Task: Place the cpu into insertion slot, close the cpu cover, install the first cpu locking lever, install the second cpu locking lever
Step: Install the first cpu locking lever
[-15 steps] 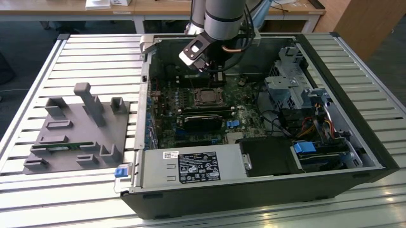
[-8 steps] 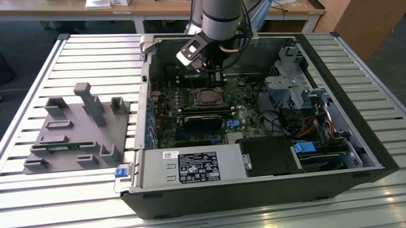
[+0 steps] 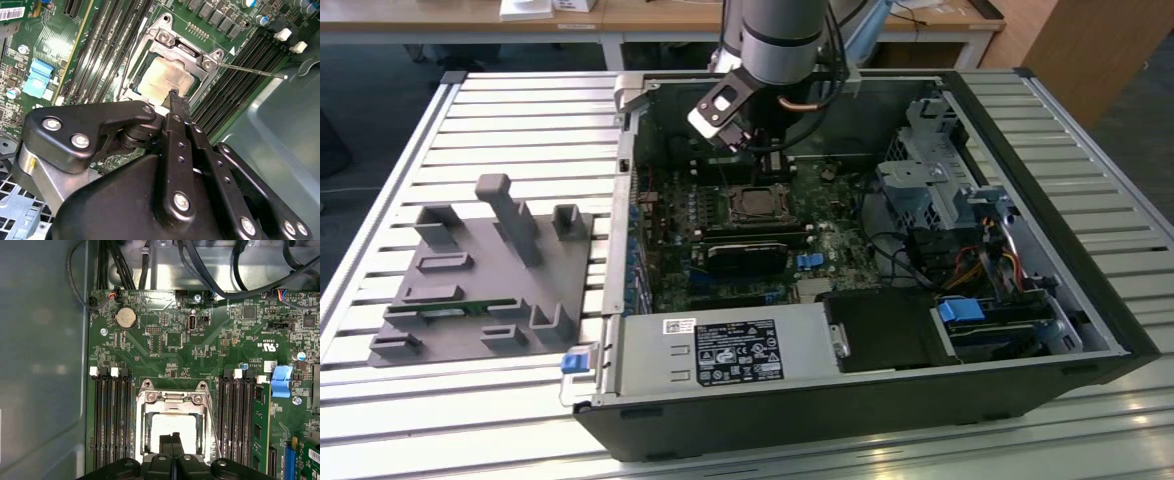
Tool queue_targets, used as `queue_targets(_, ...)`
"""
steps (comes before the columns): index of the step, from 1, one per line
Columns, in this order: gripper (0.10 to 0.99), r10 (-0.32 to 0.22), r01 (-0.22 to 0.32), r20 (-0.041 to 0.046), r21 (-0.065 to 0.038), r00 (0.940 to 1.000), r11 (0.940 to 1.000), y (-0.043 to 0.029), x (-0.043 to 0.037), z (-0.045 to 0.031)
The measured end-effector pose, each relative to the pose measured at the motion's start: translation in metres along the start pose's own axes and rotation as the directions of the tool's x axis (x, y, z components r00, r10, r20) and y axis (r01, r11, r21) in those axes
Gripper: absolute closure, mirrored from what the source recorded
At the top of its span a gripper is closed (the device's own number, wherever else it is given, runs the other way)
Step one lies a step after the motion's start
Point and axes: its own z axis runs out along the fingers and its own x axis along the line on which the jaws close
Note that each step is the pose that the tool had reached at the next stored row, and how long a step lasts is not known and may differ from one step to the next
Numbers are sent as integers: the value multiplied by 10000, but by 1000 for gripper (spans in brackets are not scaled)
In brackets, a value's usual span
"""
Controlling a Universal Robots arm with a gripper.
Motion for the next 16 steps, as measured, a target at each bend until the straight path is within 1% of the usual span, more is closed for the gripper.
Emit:
queue_targets(6, 980, -1, 1, 1, 1, 10000, 10000, -13, 0, -2)
queue_targets(16, 980, -1, 1, 31, 0, 10000, 10000, -13, 4, -62)
